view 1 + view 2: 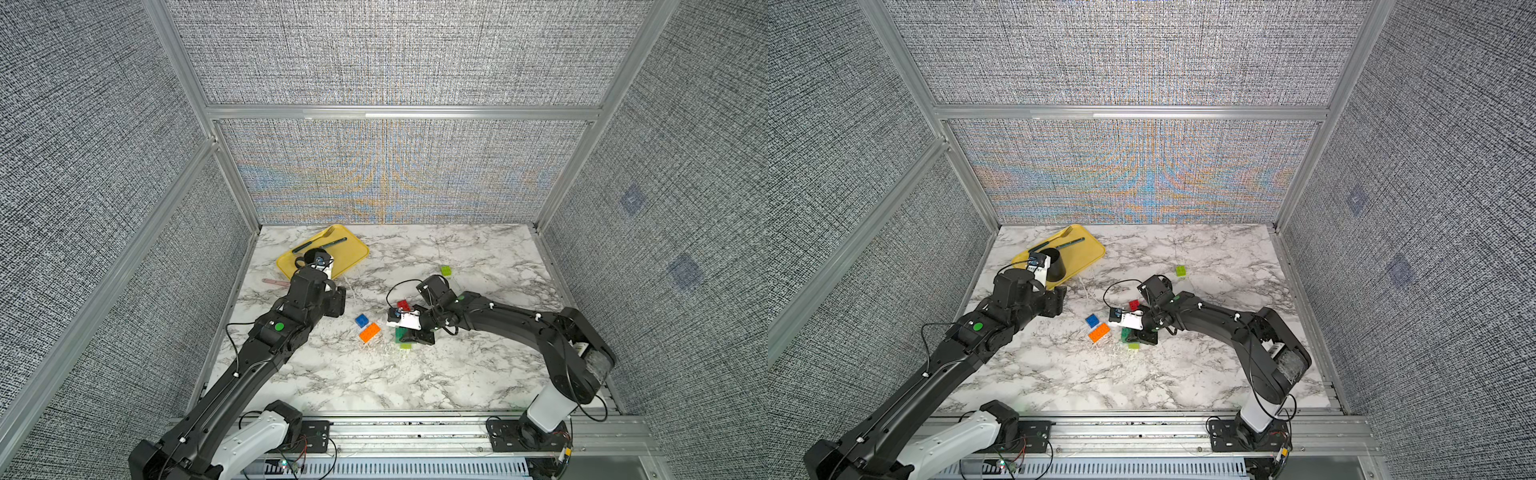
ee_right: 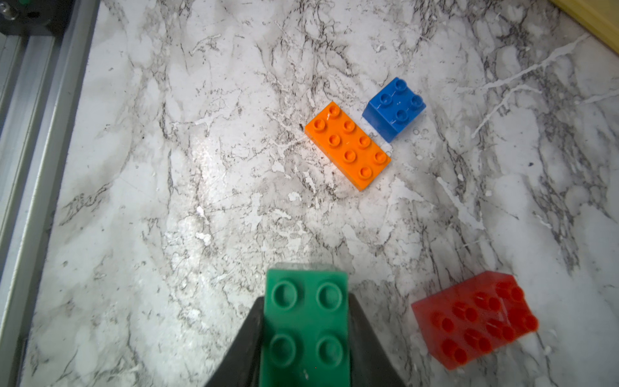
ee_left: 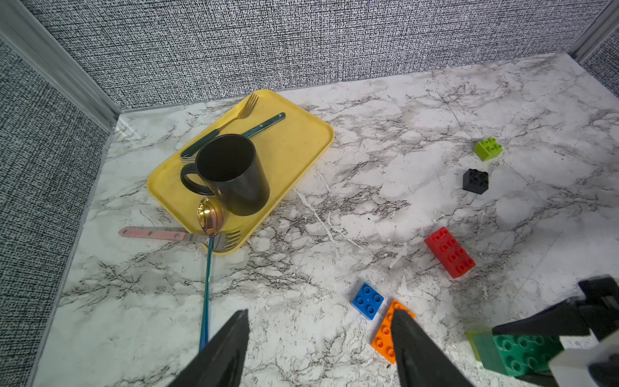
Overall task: Assemble a carrot with lego
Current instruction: Assemble the lego brick with the lego brick, then pick up the lego brick from the center of the board.
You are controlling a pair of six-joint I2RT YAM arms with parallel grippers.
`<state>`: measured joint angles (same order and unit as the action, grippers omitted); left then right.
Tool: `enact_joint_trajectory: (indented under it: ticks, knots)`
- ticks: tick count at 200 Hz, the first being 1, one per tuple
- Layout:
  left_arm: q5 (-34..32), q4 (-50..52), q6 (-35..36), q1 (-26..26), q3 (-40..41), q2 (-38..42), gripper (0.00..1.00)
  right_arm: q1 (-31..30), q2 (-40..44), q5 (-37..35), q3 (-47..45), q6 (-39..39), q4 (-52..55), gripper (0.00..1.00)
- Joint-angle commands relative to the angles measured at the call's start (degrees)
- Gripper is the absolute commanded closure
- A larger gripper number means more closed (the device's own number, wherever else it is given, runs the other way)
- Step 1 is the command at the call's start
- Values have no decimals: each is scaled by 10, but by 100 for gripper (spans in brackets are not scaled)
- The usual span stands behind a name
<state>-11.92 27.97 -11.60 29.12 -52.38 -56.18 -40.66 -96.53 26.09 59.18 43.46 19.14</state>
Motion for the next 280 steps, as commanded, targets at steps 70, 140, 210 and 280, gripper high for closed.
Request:
enact_joint_trajectory:
  ticks: [70,140,210,280]
  knots:
    - [16,-7,5,0,-5,-6,30,4,17,-3,11,-19,23,51]
    - [100,-19,-12,0,-4,-36,30,66,82,62,15,-164,-55,23]
    - [54,-14,-76,0,-12,-55,30,86,-9,-122,87,-396,-111,21]
    - [30,-18,-109,0,-1,-53,28,57,-132,-193,159,-448,-64,19]
